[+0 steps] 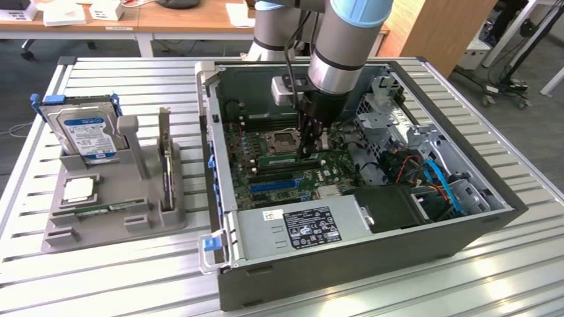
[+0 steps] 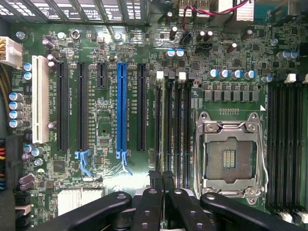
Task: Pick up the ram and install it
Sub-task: 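Insert the ram into the slot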
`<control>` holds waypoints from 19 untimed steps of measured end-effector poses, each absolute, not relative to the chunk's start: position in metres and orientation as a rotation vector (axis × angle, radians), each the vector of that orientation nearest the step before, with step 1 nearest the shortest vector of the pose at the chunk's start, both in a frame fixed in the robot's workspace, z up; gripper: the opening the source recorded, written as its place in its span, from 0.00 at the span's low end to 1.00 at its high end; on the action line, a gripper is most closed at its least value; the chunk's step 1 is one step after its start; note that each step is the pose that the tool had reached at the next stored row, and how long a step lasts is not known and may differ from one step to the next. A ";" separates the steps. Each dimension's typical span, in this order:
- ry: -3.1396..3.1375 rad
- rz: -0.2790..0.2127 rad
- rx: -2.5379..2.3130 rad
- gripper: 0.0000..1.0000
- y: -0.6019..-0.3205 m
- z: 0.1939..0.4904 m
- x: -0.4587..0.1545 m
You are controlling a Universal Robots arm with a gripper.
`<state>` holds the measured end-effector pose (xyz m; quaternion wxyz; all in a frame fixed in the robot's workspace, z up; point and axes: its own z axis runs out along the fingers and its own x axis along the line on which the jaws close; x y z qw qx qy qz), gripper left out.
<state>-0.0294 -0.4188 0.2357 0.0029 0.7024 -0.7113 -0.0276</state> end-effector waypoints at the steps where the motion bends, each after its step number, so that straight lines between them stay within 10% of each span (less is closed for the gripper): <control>1: -2.230 -0.086 2.203 0.12 -0.419 0.236 -0.029; 19: -2.230 -0.087 2.204 0.12 -0.419 0.234 -0.029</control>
